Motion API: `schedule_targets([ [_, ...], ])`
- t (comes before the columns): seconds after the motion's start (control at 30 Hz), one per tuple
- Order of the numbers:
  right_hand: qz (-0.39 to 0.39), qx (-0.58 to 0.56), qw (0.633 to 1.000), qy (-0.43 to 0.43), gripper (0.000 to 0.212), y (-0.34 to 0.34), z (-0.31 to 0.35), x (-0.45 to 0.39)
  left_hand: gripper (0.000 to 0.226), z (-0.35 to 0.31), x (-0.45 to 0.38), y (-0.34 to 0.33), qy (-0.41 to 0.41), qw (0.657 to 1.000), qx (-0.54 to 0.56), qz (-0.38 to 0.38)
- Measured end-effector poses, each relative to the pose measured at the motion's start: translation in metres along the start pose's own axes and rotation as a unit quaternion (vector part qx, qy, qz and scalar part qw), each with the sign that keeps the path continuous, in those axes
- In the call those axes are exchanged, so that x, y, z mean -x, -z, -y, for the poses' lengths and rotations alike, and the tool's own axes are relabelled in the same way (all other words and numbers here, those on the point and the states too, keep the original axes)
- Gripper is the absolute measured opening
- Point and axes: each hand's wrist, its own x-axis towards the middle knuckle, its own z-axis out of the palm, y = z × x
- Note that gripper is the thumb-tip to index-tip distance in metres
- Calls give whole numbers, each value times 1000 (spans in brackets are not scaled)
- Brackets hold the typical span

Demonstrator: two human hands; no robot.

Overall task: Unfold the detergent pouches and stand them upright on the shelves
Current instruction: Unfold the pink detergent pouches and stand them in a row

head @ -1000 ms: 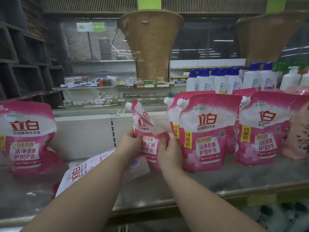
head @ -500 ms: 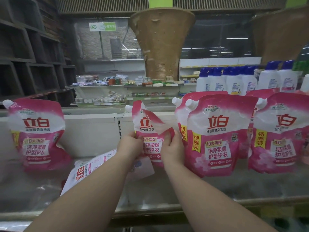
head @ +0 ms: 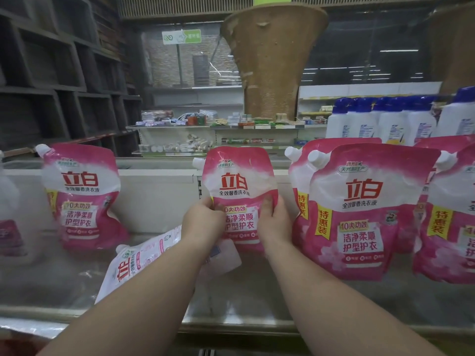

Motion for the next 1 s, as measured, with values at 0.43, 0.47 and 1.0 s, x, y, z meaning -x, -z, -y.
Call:
schedule_targets([
  [0.43,-10,-31,999,29,29,-5,-8,-6,30,-11,-6,11,140,971,186,51],
  [0.47,-14,-41,999,33,26,-4,-8,-6,33,-11,-7,11,140,970,194,49],
  [1.0,-97,-42,994,33,38,-3,-20,-16,13,-8,-31,9,27,992,63,110],
])
